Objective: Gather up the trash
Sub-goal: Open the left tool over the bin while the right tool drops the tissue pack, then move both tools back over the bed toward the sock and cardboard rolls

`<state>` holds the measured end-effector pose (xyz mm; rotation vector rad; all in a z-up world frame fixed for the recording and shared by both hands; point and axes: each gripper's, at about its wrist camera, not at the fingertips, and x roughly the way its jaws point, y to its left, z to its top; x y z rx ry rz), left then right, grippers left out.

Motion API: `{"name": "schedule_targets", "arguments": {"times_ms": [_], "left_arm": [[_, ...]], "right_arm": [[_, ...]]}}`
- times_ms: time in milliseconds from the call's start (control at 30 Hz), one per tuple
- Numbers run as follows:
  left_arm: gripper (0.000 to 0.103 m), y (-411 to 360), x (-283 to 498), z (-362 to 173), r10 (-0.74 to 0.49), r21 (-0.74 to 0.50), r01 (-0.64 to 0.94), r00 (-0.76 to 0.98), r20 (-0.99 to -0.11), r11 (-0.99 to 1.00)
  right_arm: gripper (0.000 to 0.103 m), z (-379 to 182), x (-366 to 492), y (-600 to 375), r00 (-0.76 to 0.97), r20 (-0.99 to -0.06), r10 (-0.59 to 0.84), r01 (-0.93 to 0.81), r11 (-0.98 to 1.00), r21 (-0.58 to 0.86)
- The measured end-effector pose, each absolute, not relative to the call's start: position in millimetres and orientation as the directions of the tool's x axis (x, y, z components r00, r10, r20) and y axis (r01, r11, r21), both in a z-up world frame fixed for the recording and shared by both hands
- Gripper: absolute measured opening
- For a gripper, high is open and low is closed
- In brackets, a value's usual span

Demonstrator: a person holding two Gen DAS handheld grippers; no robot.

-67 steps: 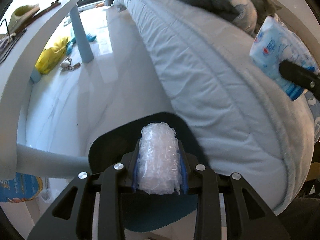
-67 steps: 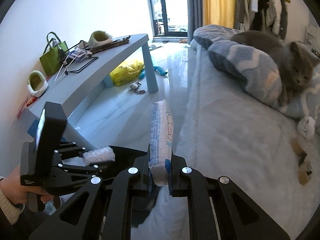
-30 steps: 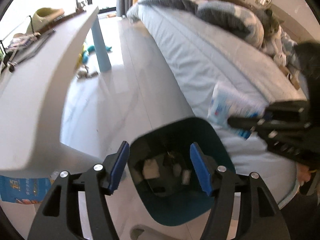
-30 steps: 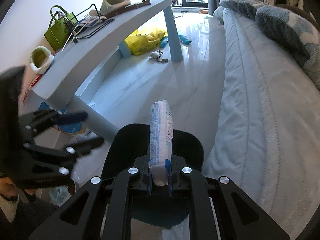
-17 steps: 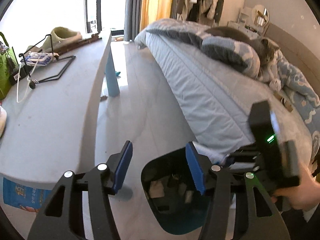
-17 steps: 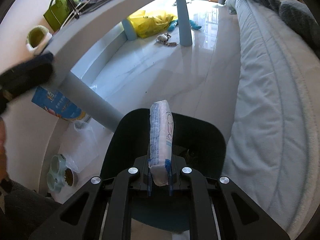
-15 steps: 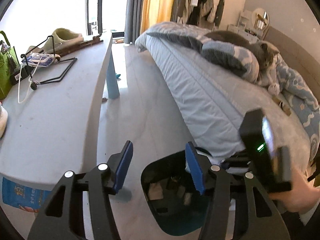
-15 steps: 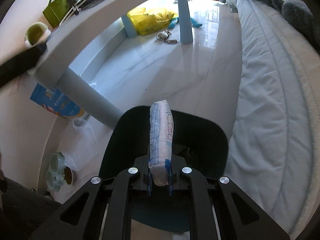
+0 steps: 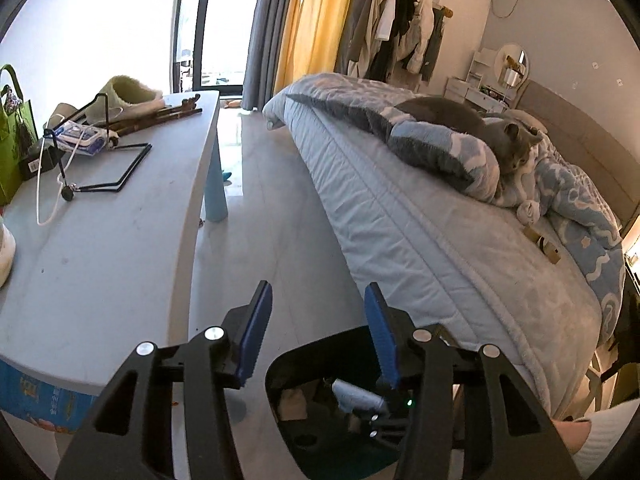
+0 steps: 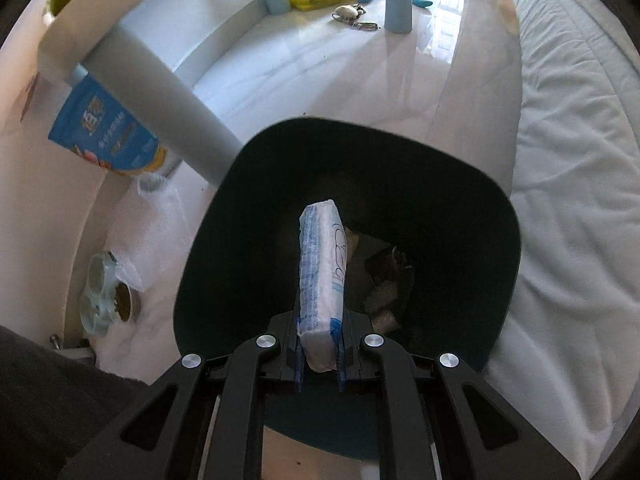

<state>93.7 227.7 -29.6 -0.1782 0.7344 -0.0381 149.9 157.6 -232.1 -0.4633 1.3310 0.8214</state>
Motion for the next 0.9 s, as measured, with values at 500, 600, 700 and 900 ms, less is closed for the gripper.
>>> {"name": "schedule_targets", "arguments": {"times_ms": [500, 600, 700, 900], "left_arm": [[0.053, 215, 100, -3, -0.086, -0.191, -0.037, 0.800, -0.594, 0.981], [0.054, 209, 101, 1, -0.074, -0.171, -0.034, 0.809, -0.583, 0.985], [0.054, 202, 104, 5, -0.065, -0.155, -0.030, 0.816, -0.575, 0.987], [0.058, 190, 110, 10, -0.054, -0.135, -0.029, 0.819, -0.572, 0.990]], "right_arm": [[0.054, -201, 140, 151, 0.048, -0.935, 0.351, -0.776, 0.603, 0.186], [0.054, -183, 137, 149, 0.076, -0.921, 0.381, -0.785, 0.592, 0.180], [0.053, -163, 136, 144, 0.113, -0.900, 0.420, -0.795, 0.582, 0.172], [0.053, -121, 145, 126, 0.224, -0.841, 0.493, -0.799, 0.586, 0.131]]}}
